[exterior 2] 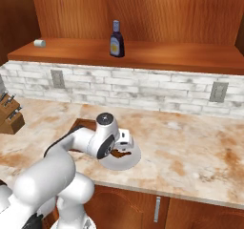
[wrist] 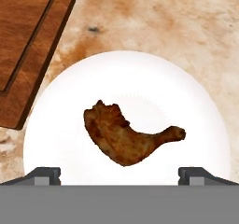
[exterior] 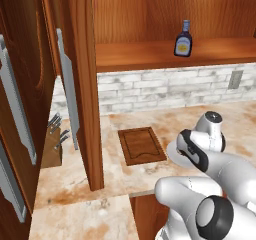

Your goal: Pick the chicken drumstick from the plate and place it on the cutting board. Then pick the condiment bottle from the cabinet and place it next to the cutting board.

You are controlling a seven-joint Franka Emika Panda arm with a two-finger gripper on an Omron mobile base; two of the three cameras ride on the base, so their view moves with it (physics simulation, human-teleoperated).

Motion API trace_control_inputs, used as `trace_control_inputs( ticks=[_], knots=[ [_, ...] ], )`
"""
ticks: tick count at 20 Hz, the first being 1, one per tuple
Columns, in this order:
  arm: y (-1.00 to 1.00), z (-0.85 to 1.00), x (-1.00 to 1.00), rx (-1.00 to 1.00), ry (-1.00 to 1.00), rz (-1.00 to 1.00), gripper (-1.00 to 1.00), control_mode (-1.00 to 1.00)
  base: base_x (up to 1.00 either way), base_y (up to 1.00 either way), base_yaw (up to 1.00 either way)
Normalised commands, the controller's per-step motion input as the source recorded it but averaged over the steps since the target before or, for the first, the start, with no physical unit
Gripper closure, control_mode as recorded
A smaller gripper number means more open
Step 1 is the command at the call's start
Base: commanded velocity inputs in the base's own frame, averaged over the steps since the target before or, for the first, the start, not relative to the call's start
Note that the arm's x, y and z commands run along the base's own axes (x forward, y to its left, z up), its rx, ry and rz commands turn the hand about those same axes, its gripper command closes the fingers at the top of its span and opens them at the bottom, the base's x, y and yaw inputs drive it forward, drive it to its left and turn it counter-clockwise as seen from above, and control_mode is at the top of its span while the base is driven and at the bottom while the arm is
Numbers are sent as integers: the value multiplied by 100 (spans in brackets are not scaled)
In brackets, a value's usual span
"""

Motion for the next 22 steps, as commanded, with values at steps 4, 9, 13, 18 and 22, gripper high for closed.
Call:
trace_control_inputs(
  ticks=[4, 9, 13, 18, 22],
  knots=[
    [7, -5, 3, 0, -1, 2, -100, -100, 0, 0, 0],
    [3, -13, 2, -1, -3, 3, -100, -100, 0, 0, 0],
    [2, -20, 2, -2, -3, 4, -100, -100, 0, 0, 0],
    [9, -24, 1, -3, -1, 4, -100, -100, 0, 0, 0],
    [17, -30, 2, -4, -1, 5, -100, -100, 0, 0, 0]
  ],
)
